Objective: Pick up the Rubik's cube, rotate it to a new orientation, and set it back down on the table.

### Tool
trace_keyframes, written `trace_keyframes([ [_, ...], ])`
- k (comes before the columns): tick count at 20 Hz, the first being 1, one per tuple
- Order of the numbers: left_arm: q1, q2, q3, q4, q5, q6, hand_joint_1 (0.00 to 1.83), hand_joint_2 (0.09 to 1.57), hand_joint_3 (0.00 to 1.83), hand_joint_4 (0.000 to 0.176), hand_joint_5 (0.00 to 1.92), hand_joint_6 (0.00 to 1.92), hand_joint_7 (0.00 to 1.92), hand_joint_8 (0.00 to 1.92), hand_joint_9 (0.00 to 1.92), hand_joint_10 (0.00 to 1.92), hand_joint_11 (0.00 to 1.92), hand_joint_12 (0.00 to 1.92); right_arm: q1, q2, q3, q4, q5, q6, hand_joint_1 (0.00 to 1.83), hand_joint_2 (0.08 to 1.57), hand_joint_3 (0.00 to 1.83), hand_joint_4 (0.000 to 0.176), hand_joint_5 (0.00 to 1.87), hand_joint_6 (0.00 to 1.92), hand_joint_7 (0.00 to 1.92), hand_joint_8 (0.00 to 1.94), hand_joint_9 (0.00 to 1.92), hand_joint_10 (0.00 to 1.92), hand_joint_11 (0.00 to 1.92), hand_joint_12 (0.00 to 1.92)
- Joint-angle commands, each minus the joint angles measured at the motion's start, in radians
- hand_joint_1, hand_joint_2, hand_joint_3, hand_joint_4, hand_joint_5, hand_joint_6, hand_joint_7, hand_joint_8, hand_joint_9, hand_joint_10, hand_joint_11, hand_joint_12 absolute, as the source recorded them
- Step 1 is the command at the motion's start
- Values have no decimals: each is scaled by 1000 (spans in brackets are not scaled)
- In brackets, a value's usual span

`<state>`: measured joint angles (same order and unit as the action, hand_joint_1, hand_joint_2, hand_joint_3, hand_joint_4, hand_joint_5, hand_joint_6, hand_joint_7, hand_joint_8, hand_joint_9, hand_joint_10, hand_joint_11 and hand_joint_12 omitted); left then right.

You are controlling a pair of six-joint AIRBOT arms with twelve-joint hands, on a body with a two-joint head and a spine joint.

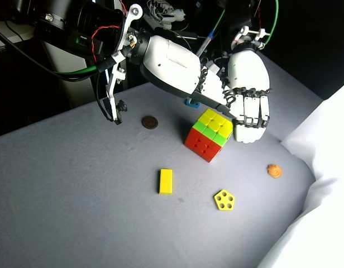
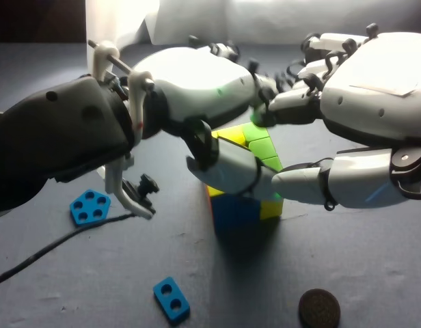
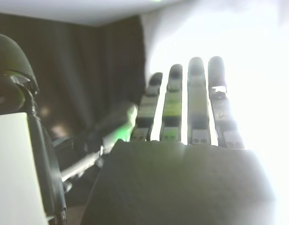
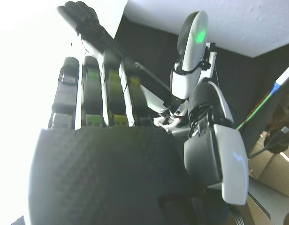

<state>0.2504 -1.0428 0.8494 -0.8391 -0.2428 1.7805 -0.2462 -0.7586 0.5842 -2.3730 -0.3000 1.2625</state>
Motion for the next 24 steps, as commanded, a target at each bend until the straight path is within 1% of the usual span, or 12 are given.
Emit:
trace_keyframes([
  [1,-20,19,-5,22,-53,1,271,1188,6,0,745,141,558,976,510,1159,309,1489,18,3,3,-24,-59,19,102,1250,1,0,400,781,497,947,332,1448,85,1844],
  [2,-22,24,-10,22,-53,2,271,1188,6,0,745,141,558,976,510,1159,309,1489,20,3,6,-24,-49,30,102,1250,1,0,400,781,497,947,332,1448,85,1844],
  [3,-26,35,-21,22,-53,2,230,1224,4,0,704,444,549,1163,533,1292,370,1555,25,3,16,-24,-20,57,103,1256,2,0,369,1055,451,1238,342,1606,136,1906],
  [4,-31,43,-27,22,-48,6,178,1256,3,0,705,667,615,1198,591,1378,426,1637,29,2,22,-24,-2,73,94,1269,4,0,427,1285,494,1445,373,1750,221,1918],
  [5,-36,47,-30,22,-37,12,184,1267,2,0,733,744,653,1257,616,1464,440,1722,31,3,24,-24,3,77,78,1279,5,0,508,1427,599,1567,450,1828,342,1920],
  [6,-45,52,-30,22,-10,20,223,1263,0,0,730,874,678,1383,639,1552,432,1803,30,3,28,-24,3,103,66,1285,4,0,557,1496,663,1610,476,1840,345,1921],
  [8,-60,54,-22,22,29,35,271,1250,0,0,753,905,696,1414,648,1610,425,1861,30,3,36,-24,24,136,82,1287,3,0,551,1529,672,1627,483,1846,308,1921],
  [12,-77,81,-26,43,52,41,226,1261,0,0,667,1287,662,1538,617,1755,450,1921,37,2,49,-24,81,187,96,1296,1,0,519,1607,696,1657,559,1835,425,1921],
  [16,-98,91,-26,53,52,58,253,1245,0,0,647,1368,646,1606,591,1794,441,1921,65,-8,82,-24,188,297,126,1290,0,0,541,1627,722,1706,577,1884,484,1921],
  [19,-113,91,-25,75,52,58,265,1242,0,0,643,1374,653,1619,595,1813,438,1921,66,-12,81,-39,161,237,74,1300,2,0,538,1645,726,1730,604,1913,500,1921],
  [22,-119,91,-25,81,52,59,234,1245,0,0,622,1401,630,1672,586,1865,449,1921,42,-14,76,-393,10,298,100,1291,0,0,524,1637,736,1711,624,1898,511,1921],
  [24,-122,96,-28,87,52,60,220,1249,1,0,626,1356,641,1629,592,1827,445,1921,35,-14,78,-605,-17,304,65,1294,0,0,533,1667,730,1736,617,1908,520,1921],
])
